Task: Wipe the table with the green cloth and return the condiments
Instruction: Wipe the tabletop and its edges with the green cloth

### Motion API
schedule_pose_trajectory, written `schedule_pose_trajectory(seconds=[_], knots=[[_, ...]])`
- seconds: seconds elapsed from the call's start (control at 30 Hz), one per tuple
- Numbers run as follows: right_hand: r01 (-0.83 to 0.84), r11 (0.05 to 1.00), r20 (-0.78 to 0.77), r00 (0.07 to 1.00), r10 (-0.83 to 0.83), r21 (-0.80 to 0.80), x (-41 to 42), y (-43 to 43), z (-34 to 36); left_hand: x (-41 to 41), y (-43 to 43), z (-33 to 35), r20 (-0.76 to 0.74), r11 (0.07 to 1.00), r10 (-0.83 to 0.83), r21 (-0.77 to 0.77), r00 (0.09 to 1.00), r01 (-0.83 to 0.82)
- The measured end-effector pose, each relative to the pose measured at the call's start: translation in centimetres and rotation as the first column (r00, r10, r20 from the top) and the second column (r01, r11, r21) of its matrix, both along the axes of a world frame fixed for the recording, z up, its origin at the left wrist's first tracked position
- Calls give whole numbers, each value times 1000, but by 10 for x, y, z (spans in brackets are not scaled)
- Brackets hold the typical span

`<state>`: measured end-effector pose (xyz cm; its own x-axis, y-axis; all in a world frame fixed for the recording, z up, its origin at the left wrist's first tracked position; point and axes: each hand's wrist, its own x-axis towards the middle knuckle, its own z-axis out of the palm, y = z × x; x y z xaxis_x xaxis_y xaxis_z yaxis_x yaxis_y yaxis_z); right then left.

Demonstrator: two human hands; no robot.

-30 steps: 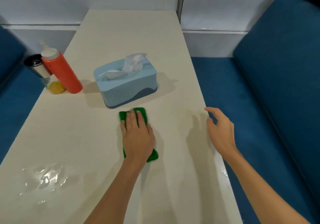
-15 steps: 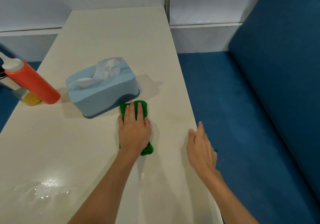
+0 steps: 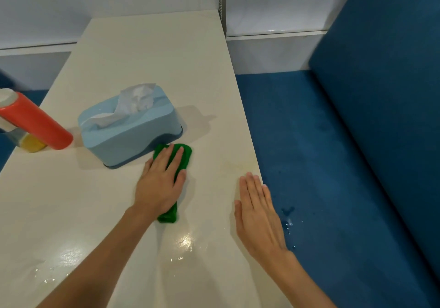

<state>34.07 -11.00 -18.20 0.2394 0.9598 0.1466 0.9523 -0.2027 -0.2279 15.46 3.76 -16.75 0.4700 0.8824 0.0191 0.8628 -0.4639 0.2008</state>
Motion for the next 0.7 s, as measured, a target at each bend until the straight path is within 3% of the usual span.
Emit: schedule_pose_trajectory(seconds=[0.17,0.27,0.4,0.53,0.7], knots=[[19,999,34,999,-18,-30,0,1,-1,67,12,4,-3,999,45,-30,999,-45],[18,999,28,999,-17,-40,0,1,-2,79,-7,5,38,993,-118,-24,992,119],[20,1000,37,999,-19,-19,1,1,-2,27,-32,6,83,944,-320,-59,944,325],[34,999,47,998,-33,-5,-1,1,-2,-2,-12,4,65,968,-246,-39,967,249],[45,999,69,997,-44,-9,-2,2,-3,55,36,2,11,996,-94,-3,995,94]])
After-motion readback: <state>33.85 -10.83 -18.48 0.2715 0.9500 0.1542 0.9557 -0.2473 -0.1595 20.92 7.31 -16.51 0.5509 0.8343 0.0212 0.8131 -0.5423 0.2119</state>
